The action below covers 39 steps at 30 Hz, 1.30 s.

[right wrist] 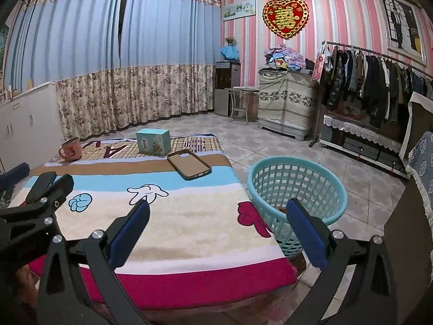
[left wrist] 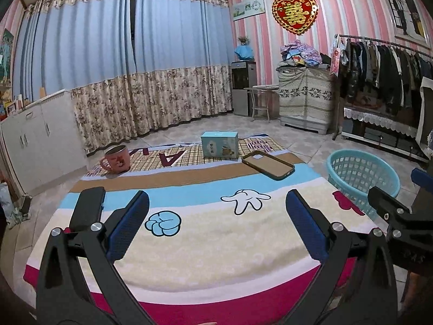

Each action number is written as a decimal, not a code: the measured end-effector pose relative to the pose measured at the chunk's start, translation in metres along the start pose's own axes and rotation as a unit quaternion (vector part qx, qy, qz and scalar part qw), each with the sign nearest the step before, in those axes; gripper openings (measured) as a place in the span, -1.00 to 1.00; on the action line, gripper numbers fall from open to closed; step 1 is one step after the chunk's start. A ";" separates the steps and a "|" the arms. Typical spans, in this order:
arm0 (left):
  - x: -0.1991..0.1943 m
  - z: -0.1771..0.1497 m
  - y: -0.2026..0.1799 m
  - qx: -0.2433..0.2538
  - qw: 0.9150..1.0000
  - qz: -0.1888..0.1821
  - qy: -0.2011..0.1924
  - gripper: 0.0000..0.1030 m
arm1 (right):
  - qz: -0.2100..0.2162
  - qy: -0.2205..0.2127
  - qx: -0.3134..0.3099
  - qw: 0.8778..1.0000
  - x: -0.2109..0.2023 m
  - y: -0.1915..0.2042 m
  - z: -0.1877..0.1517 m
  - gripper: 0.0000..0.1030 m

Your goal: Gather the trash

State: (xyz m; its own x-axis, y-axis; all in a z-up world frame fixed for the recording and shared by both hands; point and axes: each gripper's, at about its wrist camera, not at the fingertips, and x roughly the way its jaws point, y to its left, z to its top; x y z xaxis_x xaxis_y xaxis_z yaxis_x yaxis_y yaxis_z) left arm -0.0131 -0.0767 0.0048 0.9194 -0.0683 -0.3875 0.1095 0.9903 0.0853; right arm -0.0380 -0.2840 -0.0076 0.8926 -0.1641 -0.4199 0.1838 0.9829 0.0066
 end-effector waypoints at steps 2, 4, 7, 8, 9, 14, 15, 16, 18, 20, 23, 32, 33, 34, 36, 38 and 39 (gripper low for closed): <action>0.000 0.000 0.001 -0.001 1.000 -0.001 0.001 0.90 | 0.001 0.001 0.000 1.000 0.000 0.002 -0.001 0.91; 0.000 0.001 0.001 -0.002 1.000 -0.001 0.000 0.90 | 0.001 0.002 -0.002 1.000 0.001 0.005 -0.003 0.91; 0.000 0.000 0.001 -0.003 1.000 -0.003 0.000 0.90 | 0.000 0.002 -0.004 1.000 0.002 0.007 -0.002 0.91; 0.001 0.000 0.001 -0.003 1.000 -0.003 0.000 0.90 | 0.000 0.002 -0.003 1.000 0.002 0.007 -0.002 0.91; 0.000 0.000 0.001 -0.003 1.000 -0.003 0.000 0.90 | 0.000 0.000 -0.003 1.000 0.002 0.008 -0.002 0.91; 0.000 0.000 0.002 -0.003 1.000 -0.005 -0.003 0.90 | -0.003 -0.007 -0.007 1.000 0.001 0.011 0.000 0.91; -0.002 0.000 0.002 -0.003 1.000 -0.005 -0.005 0.90 | -0.004 -0.008 -0.008 1.000 0.001 0.011 0.000 0.91; -0.002 -0.001 0.002 -0.005 1.000 -0.005 -0.005 0.90 | -0.004 -0.009 -0.009 1.000 0.001 0.012 0.000 0.91; -0.002 -0.002 0.004 -0.007 1.000 -0.005 -0.004 0.90 | -0.004 -0.011 -0.011 1.000 0.000 0.013 0.001 0.91; -0.003 -0.002 0.004 -0.008 1.000 -0.005 -0.003 0.90 | -0.004 -0.012 -0.011 1.000 -0.001 0.014 0.001 0.91; -0.002 -0.003 0.004 -0.007 1.000 -0.006 -0.003 0.90 | -0.005 -0.012 -0.012 1.000 0.000 0.014 0.000 0.91; -0.002 -0.001 0.004 -0.011 1.000 -0.007 -0.002 0.90 | -0.007 -0.014 -0.010 1.000 -0.002 0.014 0.003 0.91; -0.002 -0.002 0.004 -0.011 1.000 -0.007 -0.002 0.90 | -0.007 -0.014 -0.011 1.000 -0.002 0.014 0.003 0.91; -0.002 -0.002 0.004 -0.010 1.000 -0.007 -0.002 0.90 | -0.006 -0.014 -0.011 1.000 -0.002 0.014 0.003 0.91; -0.002 -0.001 0.004 -0.010 1.000 -0.007 -0.002 0.90 | -0.006 -0.013 -0.010 1.000 -0.001 0.014 0.003 0.91; -0.002 -0.002 0.004 -0.009 1.000 -0.007 -0.002 0.90 | -0.007 -0.014 -0.009 1.000 -0.001 0.014 0.003 0.91; -0.002 -0.001 0.004 -0.010 1.000 -0.007 -0.002 0.90 | -0.007 -0.014 -0.009 1.000 -0.001 0.014 0.003 0.91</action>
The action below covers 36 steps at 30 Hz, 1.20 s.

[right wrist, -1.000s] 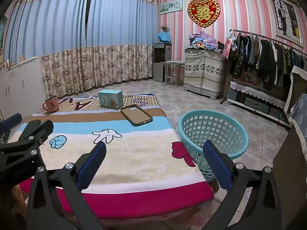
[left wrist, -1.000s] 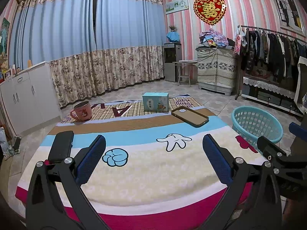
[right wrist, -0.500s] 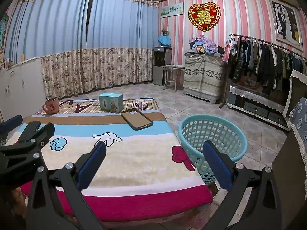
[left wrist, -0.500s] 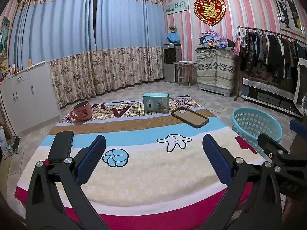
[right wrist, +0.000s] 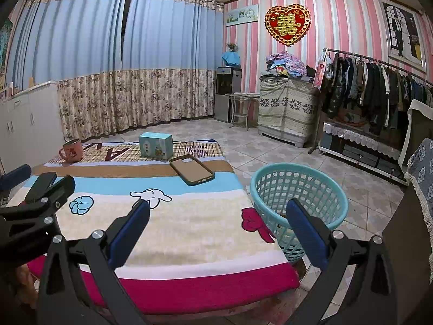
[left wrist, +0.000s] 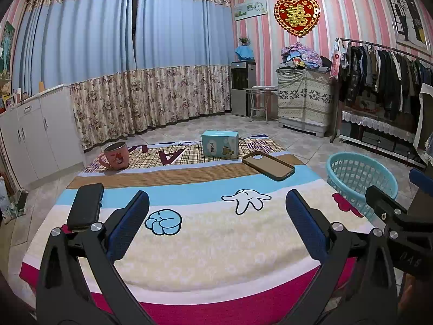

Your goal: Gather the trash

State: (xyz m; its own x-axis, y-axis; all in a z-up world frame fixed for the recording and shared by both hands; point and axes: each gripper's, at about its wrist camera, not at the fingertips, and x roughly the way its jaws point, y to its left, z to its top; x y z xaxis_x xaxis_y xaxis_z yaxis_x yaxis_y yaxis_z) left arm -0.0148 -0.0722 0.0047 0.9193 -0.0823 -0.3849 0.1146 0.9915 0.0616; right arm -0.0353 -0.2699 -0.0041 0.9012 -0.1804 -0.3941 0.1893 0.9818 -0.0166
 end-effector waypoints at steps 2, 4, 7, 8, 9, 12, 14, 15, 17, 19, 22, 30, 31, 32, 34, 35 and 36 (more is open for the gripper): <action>0.000 0.000 0.000 0.000 1.000 0.000 0.001 0.90 | 0.000 0.000 0.000 1.000 0.000 -0.001 0.000 0.91; 0.000 0.000 0.000 -0.002 1.000 0.000 0.001 0.90 | 0.000 0.000 0.002 1.000 -0.001 -0.001 0.002 0.91; 0.000 0.000 0.000 -0.002 1.000 0.000 0.000 0.90 | 0.000 0.000 0.000 1.000 -0.001 -0.002 0.001 0.91; 0.000 0.000 0.000 -0.002 1.000 0.000 0.000 0.89 | -0.001 0.000 0.001 1.000 0.000 -0.002 0.002 0.91; 0.000 0.000 0.000 -0.002 1.000 0.000 0.000 0.89 | 0.000 0.000 0.002 1.000 -0.001 -0.002 0.002 0.91; 0.000 0.000 0.000 -0.002 1.000 -0.001 0.000 0.90 | 0.000 0.000 0.000 1.000 -0.001 -0.002 0.002 0.91; 0.000 0.000 0.000 -0.003 1.000 -0.001 0.000 0.90 | 0.000 -0.001 0.000 1.000 -0.001 -0.002 0.001 0.91; 0.000 0.000 0.000 -0.002 1.000 0.000 0.000 0.89 | 0.000 -0.001 0.000 1.000 -0.001 -0.002 0.001 0.91; 0.000 0.000 0.000 -0.002 1.000 -0.001 0.000 0.90 | 0.000 -0.001 0.000 1.000 -0.001 -0.002 0.001 0.91; 0.000 0.000 0.000 -0.002 1.000 0.000 0.000 0.89 | -0.001 -0.001 0.001 1.000 -0.001 -0.003 0.003 0.91; 0.000 0.000 0.001 -0.003 1.000 0.000 0.000 0.90 | -0.002 0.000 0.002 1.000 -0.001 -0.003 0.003 0.91; 0.000 0.000 0.001 -0.002 1.000 -0.001 -0.001 0.90 | -0.006 -0.005 0.001 1.000 -0.003 -0.005 0.007 0.91; 0.000 0.000 0.001 -0.003 1.000 -0.001 -0.001 0.90 | -0.007 -0.005 -0.001 1.000 -0.003 -0.005 0.008 0.91; 0.000 0.000 0.001 -0.003 1.000 -0.001 -0.001 0.90 | -0.007 -0.005 -0.001 1.000 -0.002 -0.005 0.007 0.91; 0.001 -0.001 0.001 -0.004 1.000 -0.001 0.000 0.89 | -0.007 -0.005 0.000 1.000 -0.002 -0.004 0.006 0.91; 0.001 -0.001 0.001 -0.004 1.000 -0.001 0.000 0.89 | -0.007 -0.005 -0.001 1.000 -0.002 -0.004 0.006 0.91; 0.000 0.000 0.001 -0.004 1.000 -0.001 0.000 0.89 | -0.008 -0.005 -0.001 1.000 -0.002 -0.004 0.007 0.91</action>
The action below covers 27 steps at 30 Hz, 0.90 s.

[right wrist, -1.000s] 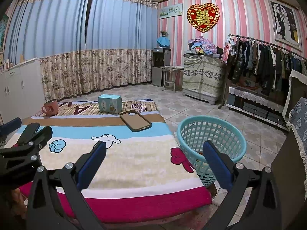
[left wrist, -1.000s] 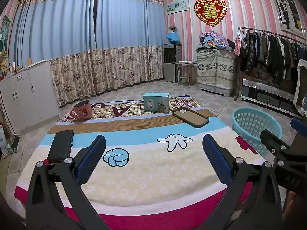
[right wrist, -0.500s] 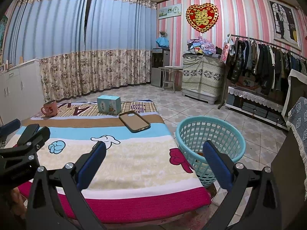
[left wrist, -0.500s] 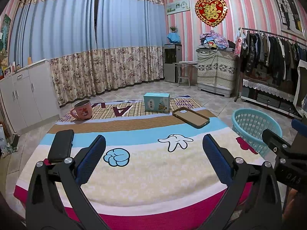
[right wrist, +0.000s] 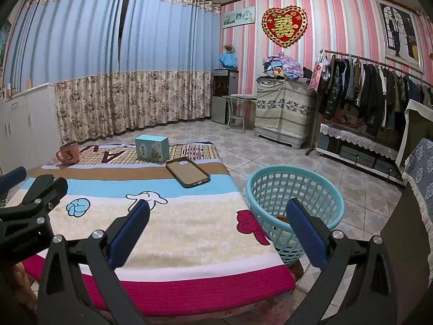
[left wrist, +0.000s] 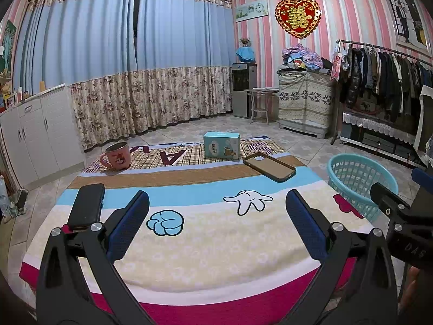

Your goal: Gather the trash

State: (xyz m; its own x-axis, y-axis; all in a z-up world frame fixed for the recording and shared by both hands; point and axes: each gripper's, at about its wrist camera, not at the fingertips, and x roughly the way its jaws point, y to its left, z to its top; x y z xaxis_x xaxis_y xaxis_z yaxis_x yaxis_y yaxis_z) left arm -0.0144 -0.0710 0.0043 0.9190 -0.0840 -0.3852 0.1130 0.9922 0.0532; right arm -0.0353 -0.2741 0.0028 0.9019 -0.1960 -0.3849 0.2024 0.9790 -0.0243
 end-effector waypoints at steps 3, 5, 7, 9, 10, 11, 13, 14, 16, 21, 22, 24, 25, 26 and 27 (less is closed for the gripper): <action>0.000 0.000 0.000 0.000 1.000 0.000 0.000 0.90 | 0.000 -0.001 0.000 1.000 -0.001 0.000 -0.001 0.91; 0.000 0.000 0.000 0.000 1.000 0.000 0.000 0.89 | 0.001 -0.001 0.000 1.000 0.000 0.000 0.000 0.91; 0.000 0.000 0.000 0.001 1.000 0.000 -0.001 0.89 | 0.000 -0.001 0.000 1.000 0.000 0.000 -0.001 0.91; 0.000 0.000 0.000 0.000 1.000 0.000 -0.001 0.89 | 0.000 -0.001 0.000 1.000 -0.001 0.000 -0.001 0.91; 0.000 0.000 0.000 0.000 1.000 0.000 -0.001 0.90 | 0.000 -0.001 0.000 1.000 0.000 0.000 -0.001 0.91; 0.000 0.000 0.001 0.000 1.000 0.000 0.000 0.90 | 0.000 -0.001 0.000 1.000 0.000 0.000 0.000 0.91; 0.001 -0.001 0.000 0.000 1.000 0.000 0.000 0.89 | 0.000 -0.001 0.000 1.000 0.000 0.000 -0.001 0.91; 0.001 -0.001 0.000 0.000 1.000 0.000 0.001 0.90 | 0.001 0.000 0.000 1.000 0.000 0.000 -0.001 0.91; 0.000 -0.001 0.001 -0.001 1.000 0.000 0.000 0.89 | 0.000 -0.001 0.000 1.000 0.000 0.001 -0.002 0.91; 0.001 0.000 0.002 -0.001 1.000 0.000 0.000 0.89 | 0.000 -0.001 0.000 1.000 0.000 0.001 -0.002 0.91; 0.001 0.000 0.002 -0.001 1.000 0.000 0.000 0.89 | 0.000 -0.001 0.000 1.000 0.000 0.001 -0.002 0.91; 0.001 0.000 0.002 -0.001 1.000 0.000 -0.001 0.89 | 0.000 -0.001 0.000 1.000 0.000 0.001 -0.002 0.91; 0.001 0.000 0.002 -0.001 1.000 0.000 0.000 0.90 | 0.000 -0.001 0.000 1.000 0.000 0.001 -0.002 0.91; 0.001 -0.001 0.002 -0.002 1.000 0.000 0.000 0.89 | 0.000 -0.001 0.000 1.000 0.000 0.001 -0.002 0.91; 0.001 -0.001 0.002 -0.002 1.000 0.000 0.000 0.89 | 0.000 -0.001 0.000 1.000 0.000 0.001 -0.002 0.91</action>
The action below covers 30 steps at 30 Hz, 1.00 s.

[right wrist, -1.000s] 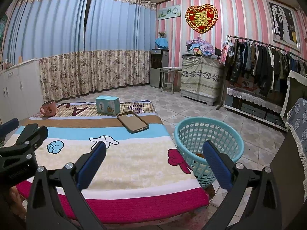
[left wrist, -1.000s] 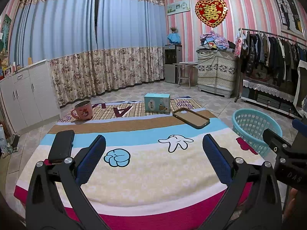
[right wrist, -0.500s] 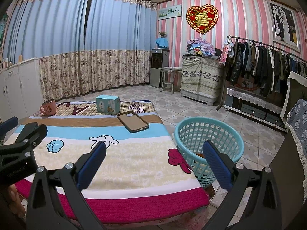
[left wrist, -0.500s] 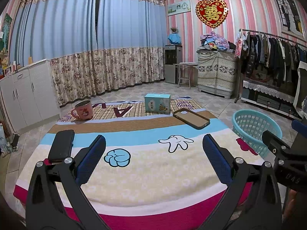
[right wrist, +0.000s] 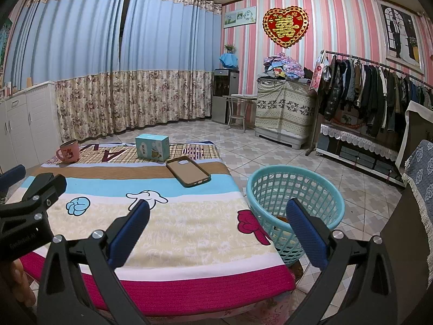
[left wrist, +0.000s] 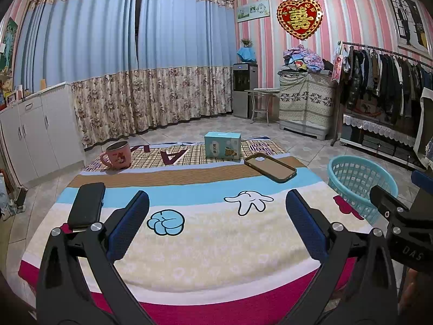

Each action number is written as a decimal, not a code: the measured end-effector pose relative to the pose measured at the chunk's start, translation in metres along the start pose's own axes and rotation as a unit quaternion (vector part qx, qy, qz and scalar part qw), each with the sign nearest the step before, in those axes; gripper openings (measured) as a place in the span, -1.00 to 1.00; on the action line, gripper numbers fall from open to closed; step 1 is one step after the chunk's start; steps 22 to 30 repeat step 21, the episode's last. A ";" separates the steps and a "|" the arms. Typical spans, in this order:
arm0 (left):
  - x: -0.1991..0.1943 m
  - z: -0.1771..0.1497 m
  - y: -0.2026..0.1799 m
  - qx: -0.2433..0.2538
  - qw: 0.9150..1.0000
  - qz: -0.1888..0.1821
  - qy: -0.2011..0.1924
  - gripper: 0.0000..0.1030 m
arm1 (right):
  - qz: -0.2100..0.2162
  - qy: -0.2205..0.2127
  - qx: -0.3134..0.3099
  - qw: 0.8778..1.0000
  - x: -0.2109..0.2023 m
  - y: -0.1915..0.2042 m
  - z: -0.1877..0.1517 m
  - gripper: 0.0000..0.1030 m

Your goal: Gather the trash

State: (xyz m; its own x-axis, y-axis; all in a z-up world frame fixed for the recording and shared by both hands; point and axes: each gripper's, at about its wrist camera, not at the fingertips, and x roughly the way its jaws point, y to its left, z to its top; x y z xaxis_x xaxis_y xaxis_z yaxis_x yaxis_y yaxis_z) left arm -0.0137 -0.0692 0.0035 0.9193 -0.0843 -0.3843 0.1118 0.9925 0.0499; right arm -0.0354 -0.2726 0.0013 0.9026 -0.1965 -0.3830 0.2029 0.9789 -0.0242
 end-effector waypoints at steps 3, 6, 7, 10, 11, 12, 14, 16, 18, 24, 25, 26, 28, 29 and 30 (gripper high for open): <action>0.000 0.000 0.000 0.000 1.000 0.000 -0.001 0.90 | 0.000 0.000 0.000 1.000 0.000 0.000 -0.001 0.91; 0.000 0.000 0.000 -0.001 1.000 0.000 0.000 0.89 | 0.001 0.000 0.000 1.000 0.000 0.000 0.000 0.91; 0.000 0.000 0.000 -0.001 1.000 0.000 0.000 0.89 | 0.000 0.000 0.000 1.000 0.000 0.000 0.000 0.91; 0.000 -0.001 0.000 -0.001 1.000 0.000 -0.001 0.89 | 0.000 -0.001 0.000 1.000 0.000 0.000 -0.001 0.91; 0.000 -0.001 0.000 0.000 1.000 -0.001 -0.001 0.89 | 0.000 -0.001 0.000 1.000 0.000 0.000 -0.001 0.91; 0.000 -0.001 0.000 0.000 1.000 0.000 -0.001 0.89 | 0.001 -0.001 0.000 1.000 0.000 0.000 0.000 0.91; 0.001 -0.001 0.000 0.002 1.000 0.000 -0.002 0.90 | 0.000 -0.001 0.000 1.000 0.000 0.000 -0.001 0.91; 0.001 -0.001 0.001 0.002 1.000 0.000 -0.002 0.89 | 0.000 0.000 0.000 1.000 0.000 0.000 -0.001 0.91; 0.002 -0.001 0.002 -0.001 1.000 0.000 -0.001 0.89 | 0.000 0.000 0.000 1.000 0.000 0.000 -0.001 0.91; 0.004 0.001 0.004 -0.006 1.000 0.000 0.002 0.89 | 0.001 0.000 0.000 1.000 0.000 0.000 -0.001 0.91; 0.004 0.001 0.004 -0.006 1.000 0.000 0.002 0.89 | 0.001 0.000 0.000 1.000 0.000 0.000 -0.001 0.91; 0.004 0.001 0.004 -0.006 1.000 0.000 0.002 0.89 | 0.001 0.000 0.000 1.000 0.000 0.000 -0.001 0.91; 0.004 0.001 0.004 -0.006 1.000 0.000 0.002 0.89 | 0.001 0.000 0.000 1.000 0.000 0.000 -0.001 0.91; 0.004 0.001 0.004 -0.006 1.000 0.000 0.002 0.89 | 0.001 0.000 0.000 1.000 0.000 0.000 -0.001 0.91; 0.004 0.001 0.004 -0.006 1.000 0.000 0.002 0.89 | 0.001 0.000 0.000 1.000 0.000 0.000 -0.001 0.91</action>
